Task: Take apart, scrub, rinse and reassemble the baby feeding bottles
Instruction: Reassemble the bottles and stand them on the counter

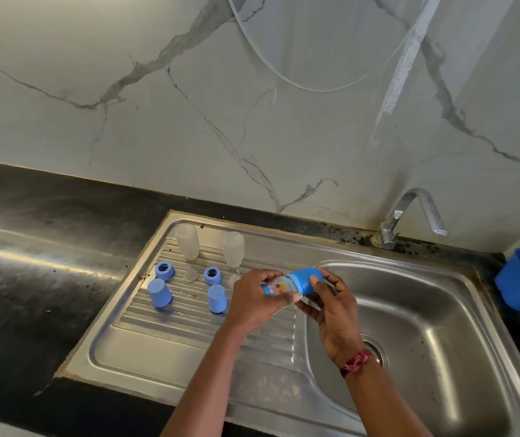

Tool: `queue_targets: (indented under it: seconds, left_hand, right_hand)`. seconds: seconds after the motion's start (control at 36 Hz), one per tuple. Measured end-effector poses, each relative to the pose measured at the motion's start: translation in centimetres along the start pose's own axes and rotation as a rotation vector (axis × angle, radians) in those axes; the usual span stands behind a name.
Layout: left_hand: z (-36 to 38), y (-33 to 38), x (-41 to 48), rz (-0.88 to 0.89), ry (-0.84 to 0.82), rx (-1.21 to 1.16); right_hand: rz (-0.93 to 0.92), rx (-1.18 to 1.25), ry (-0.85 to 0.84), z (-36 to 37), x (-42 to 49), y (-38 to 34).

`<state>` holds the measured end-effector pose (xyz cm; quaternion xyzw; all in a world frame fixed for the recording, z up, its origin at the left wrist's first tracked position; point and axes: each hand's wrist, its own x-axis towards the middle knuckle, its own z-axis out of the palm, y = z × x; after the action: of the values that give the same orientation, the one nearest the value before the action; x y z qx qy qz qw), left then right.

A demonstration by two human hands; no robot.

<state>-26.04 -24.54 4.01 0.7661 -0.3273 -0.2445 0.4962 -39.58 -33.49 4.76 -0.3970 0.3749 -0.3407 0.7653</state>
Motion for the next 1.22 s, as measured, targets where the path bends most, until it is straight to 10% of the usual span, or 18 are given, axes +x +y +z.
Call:
queue_targets:
  seconds: [1.22]
  left_hand:
    - [1.3,0.1,-1.1,0.081,0.156,-0.168]
  right_hand:
    - [-0.042,-0.200,-0.103,0.7,0.3,-1.6]
